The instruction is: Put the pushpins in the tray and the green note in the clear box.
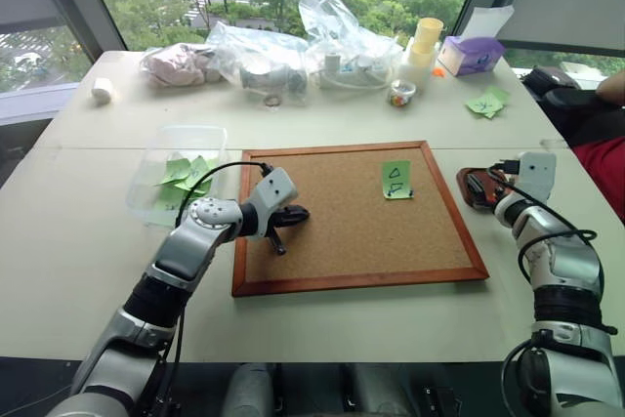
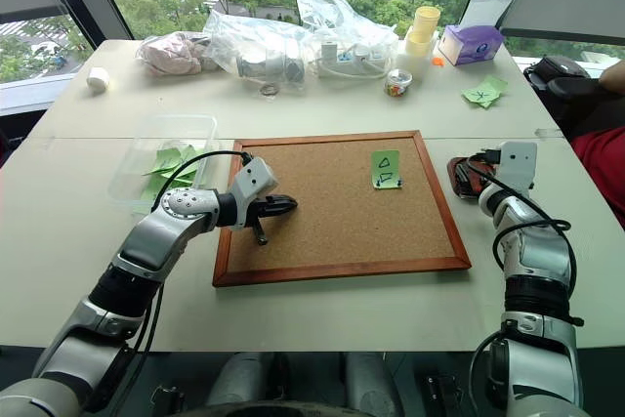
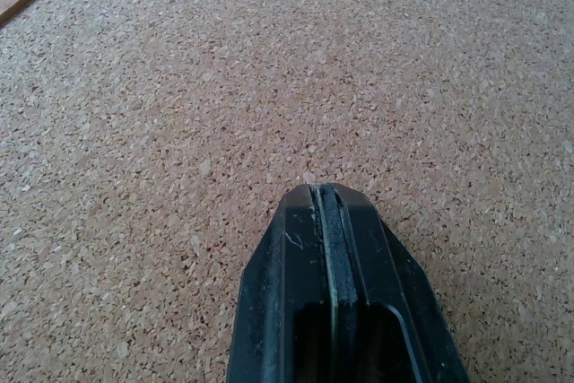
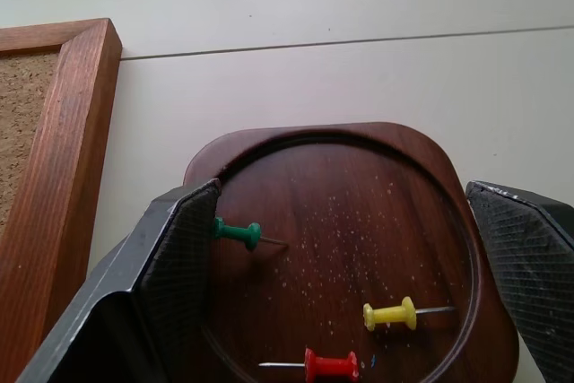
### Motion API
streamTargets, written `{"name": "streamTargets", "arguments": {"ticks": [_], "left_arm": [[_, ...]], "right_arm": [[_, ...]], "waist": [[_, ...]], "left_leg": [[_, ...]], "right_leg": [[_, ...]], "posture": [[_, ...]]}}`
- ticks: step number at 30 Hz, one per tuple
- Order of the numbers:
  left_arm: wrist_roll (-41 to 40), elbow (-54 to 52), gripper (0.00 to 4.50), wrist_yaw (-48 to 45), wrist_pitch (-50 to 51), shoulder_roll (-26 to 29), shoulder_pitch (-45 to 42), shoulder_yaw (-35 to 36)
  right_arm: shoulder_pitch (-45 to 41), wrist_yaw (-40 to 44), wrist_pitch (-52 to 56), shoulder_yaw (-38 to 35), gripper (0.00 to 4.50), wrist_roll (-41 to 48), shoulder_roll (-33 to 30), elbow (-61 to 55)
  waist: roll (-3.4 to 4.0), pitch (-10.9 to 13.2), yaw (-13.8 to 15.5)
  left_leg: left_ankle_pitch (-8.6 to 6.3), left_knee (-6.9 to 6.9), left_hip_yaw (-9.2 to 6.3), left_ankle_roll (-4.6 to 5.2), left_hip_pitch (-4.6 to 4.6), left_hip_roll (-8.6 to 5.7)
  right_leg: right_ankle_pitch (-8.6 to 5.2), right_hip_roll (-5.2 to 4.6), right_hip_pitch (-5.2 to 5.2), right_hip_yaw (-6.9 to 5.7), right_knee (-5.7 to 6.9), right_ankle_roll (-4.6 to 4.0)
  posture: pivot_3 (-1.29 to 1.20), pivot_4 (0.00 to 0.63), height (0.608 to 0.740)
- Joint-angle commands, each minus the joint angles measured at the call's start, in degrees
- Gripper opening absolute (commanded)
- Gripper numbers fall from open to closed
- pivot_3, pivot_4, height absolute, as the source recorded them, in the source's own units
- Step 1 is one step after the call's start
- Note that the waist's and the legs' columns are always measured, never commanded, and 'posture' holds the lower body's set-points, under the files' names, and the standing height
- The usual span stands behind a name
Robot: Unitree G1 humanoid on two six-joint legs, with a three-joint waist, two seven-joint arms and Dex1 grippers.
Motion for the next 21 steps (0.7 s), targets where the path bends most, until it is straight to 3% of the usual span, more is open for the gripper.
{"name": "streamTargets", "arguments": {"ticks": [1, 21], "left_arm": [[0.34, 0.73, 0.0, -0.52, 0.35, -0.64, 1.14, -1.81], [0.8, 0.55, 0.0, -0.24, -0.06, -0.76, 1.62, -1.94]], "right_arm": [[-2.19, -1.0, 2.13, -2.35, 4.47, 2.15, -0.05, -1.57], [-0.48, -0.25, -2.25, -7.1, 4.47, 7.22, 0.64, -9.29]], "waist": [[0.0, 0.0, 0.01], [0.07, -0.04, 0.12]], "left_leg": [[0.0, 0.0, 0.0, 0.0, 0.0, 0.0], [0.0, 0.0, -0.02, 0.01, 0.0, -0.01]], "right_leg": [[0.0, 0.0, 0.0, 0.0, 0.0, 0.0], [0.0, -0.01, 0.03, 0.0, 0.0, 0.0]], "posture": [[0.0, 0.15, 0.738], [0.0, 0.15, 0.738]]}}
